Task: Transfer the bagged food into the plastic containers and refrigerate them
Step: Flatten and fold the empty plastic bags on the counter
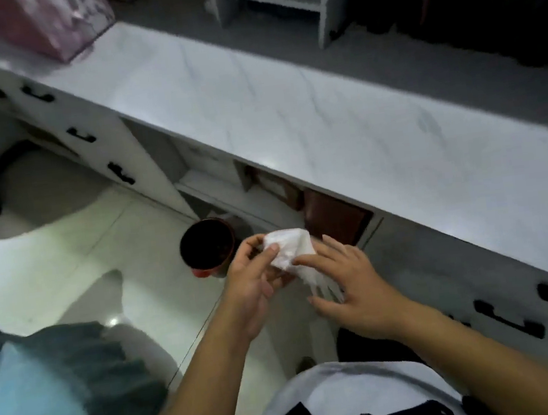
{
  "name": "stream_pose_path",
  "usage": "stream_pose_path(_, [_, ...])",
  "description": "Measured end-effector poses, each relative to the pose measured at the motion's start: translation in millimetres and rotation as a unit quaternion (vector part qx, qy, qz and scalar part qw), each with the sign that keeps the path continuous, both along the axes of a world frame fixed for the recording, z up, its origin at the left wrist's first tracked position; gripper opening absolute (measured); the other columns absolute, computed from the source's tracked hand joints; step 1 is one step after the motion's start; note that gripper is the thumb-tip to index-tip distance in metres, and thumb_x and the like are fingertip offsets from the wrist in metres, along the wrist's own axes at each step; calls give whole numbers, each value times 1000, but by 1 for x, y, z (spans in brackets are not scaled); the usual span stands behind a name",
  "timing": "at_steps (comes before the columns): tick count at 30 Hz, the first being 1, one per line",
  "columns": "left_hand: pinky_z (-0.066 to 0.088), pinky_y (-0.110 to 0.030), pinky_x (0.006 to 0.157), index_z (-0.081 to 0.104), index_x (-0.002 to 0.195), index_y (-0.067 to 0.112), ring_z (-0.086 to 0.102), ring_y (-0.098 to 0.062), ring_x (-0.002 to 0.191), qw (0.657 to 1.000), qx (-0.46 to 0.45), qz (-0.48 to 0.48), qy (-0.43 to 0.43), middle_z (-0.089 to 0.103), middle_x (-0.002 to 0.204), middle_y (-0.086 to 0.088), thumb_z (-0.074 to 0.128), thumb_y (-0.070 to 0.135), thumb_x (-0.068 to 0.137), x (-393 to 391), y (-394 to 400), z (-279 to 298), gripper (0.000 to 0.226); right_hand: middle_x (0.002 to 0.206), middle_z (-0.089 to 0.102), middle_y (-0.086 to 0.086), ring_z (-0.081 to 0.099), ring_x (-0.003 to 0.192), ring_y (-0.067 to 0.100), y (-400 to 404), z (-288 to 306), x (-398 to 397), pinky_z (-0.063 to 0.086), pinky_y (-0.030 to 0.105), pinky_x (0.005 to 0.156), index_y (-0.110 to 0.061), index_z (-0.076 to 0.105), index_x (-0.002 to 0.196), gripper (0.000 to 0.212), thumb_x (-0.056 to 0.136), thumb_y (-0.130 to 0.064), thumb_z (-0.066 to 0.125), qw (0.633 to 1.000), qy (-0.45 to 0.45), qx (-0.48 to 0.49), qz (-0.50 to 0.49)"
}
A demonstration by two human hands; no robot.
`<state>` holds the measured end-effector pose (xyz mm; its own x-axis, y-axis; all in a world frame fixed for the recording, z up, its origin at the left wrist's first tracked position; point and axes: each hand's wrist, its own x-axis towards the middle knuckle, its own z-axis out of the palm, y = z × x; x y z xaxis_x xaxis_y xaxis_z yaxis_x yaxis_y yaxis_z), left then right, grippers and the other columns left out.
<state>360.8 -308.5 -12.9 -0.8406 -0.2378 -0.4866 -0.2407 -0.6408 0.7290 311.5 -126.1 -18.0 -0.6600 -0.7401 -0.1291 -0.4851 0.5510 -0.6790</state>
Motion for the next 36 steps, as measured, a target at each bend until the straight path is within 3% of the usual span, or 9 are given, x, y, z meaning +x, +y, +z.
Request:
stream_pose_path(4, [59,-37,73,53,112,9,73,-24,89,994,14,96,-46,72,109,-15,57,7,98,18,-44,-14,14,166,13,-6,-17,152,21,-62,1,-7,-5,53,121,-53,12,152,69,91,-61,43,978,91,127,140])
stream_pose_path(12, [59,-32,65,60,107,5,73,-23,80,957,19,243,-158,73,100,-17,61,4,95,14,-148,-50,13,167,4,6,-18,152,25,-201,-28,-50,-11,56,119,-54,3,151,71,94,-56,45,912,63,191,356])
stream_pose_path(16, [57,-37,84,62,108,2,72,-31,97,949,38,238,-205,74,107,-21,64,8,93,-8,-202,-68,16,167,10,2,-11,153,25,-261,-51,-87,-12,55,119,-47,9,154,69,94,-57,42,900,28,200,387])
stream_pose_path(18, [54,-39,94,63,111,1,70,-32,105,949,28,220,-223,72,113,-23,64,12,94,-22,-224,-79,20,165,18,-3,-2,153,25,-286,-67,-101,-8,53,121,-42,9,156,72,93,-58,40,905,1,195,377])
stream_pose_path(23, [53,-31,89,67,111,16,67,-20,105,930,-30,231,-286,72,112,-5,60,22,98,-52,-285,-126,16,151,47,1,34,141,25,-349,-134,-130,19,46,118,-28,37,151,77,84,-63,26,931,-61,204,295])
stream_pose_path(25, [50,-32,95,64,121,27,61,-16,110,910,-84,207,-350,65,121,0,59,31,98,-50,-303,-155,24,149,48,8,40,136,31,-371,-172,-138,27,45,114,-22,41,149,76,86,-63,33,931,-100,246,251])
stream_pose_path(29, [48,-26,78,56,132,25,56,-15,103,882,-125,115,-439,56,132,-3,58,31,99,-30,-323,-222,34,148,43,17,43,132,35,-408,-244,-158,36,36,106,-17,44,146,59,97,-47,52,918,-163,320,169])
stream_pose_path(32, [45,-32,96,54,136,20,54,-26,120,862,-163,8,-479,53,140,-11,60,26,96,-12,-331,-283,41,151,34,14,39,134,36,-435,-298,-171,34,36,110,-17,48,142,53,97,-45,52,908,-141,368,141])
stream_pose_path(36, [38,-28,98,49,141,17,50,-31,128,847,-210,-89,-479,50,142,-17,59,23,95,4,-344,-371,48,148,35,15,45,128,37,-477,-386,-179,39,38,105,-13,56,133,47,96,-41,54,916,-129,369,89])
